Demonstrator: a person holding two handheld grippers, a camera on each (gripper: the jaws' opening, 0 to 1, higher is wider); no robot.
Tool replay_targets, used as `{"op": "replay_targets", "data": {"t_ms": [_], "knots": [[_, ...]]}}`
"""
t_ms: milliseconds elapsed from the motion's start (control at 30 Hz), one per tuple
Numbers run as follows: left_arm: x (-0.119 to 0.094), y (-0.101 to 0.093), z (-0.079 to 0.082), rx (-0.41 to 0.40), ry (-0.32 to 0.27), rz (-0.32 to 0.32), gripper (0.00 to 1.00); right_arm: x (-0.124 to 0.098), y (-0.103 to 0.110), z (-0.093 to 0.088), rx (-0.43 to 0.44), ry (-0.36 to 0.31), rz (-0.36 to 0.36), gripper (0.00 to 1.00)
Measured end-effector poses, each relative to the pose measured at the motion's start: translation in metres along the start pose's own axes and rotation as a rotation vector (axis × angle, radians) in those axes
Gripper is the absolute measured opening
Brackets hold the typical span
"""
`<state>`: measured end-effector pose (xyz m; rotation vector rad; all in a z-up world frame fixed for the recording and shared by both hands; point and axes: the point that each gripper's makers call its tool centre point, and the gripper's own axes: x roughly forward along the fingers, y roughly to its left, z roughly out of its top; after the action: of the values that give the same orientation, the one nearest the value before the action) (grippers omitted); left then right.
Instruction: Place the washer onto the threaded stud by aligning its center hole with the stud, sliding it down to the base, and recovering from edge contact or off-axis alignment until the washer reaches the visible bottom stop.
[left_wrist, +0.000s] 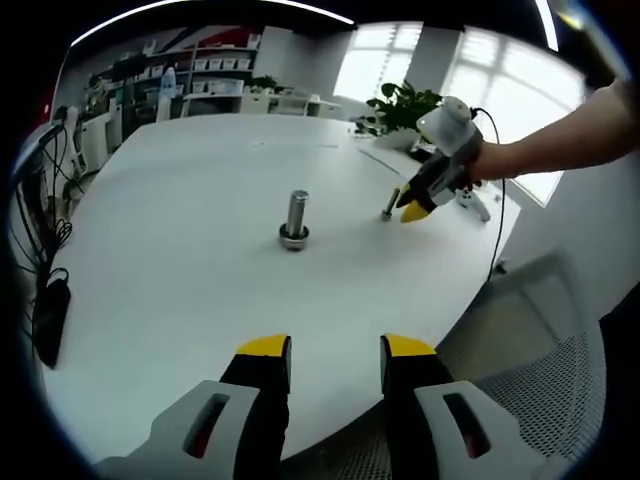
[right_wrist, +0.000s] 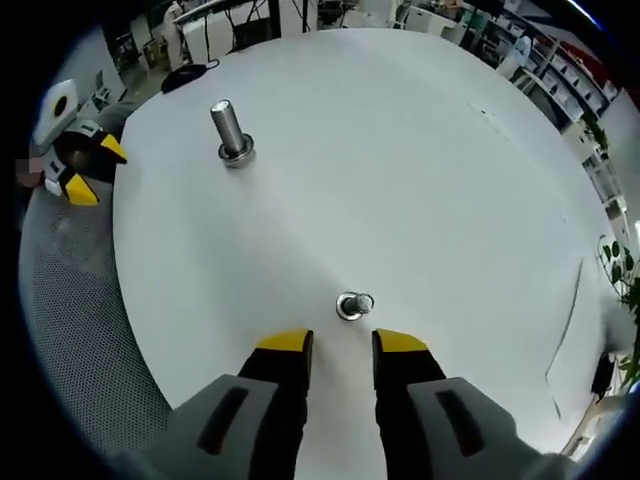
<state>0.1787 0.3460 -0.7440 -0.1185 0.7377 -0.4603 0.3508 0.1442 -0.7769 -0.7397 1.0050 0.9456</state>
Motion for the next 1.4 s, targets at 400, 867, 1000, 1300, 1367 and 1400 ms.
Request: {"op": "replay_targets", "data": {"t_ms": [400, 867, 1000, 1300, 1367, 1400], "knots": [[0.000, 0.000, -0.002, -0.002, 0.010, -0.003, 0.34, -0.017, 0.008, -0.003, 0.065, -0.121, -0.040, 0.28], [0.000, 0.000, -0.004, -0.002, 0.020, -0.001, 0.34, -0.040, 0.018, -0.009, 0.180, -0.255, -0.073, 0.29], [0.001, 0.000, -0.005, 0.004, 0.030, -0.001, 0.34, -0.050, 0.022, -0.007, 0.199, -0.299, -0.083, 0.29], [0.000, 0.000, -0.005, 0.001, 0.030, 0.003, 0.34, -0.070, 0.029, -0.010, 0.265, -0.383, -0.093, 0.30], [0.000, 0.001, -0.005, -0.002, 0.029, 0.002, 0.34, -0.074, 0.031, -0.013, 0.286, -0.396, -0.094, 0.30], [0.001, 0.001, -0.006, -0.005, 0.033, 0.004, 0.34, -0.076, 0.031, -0.013, 0.296, -0.404, -0.094, 0.30]]}}
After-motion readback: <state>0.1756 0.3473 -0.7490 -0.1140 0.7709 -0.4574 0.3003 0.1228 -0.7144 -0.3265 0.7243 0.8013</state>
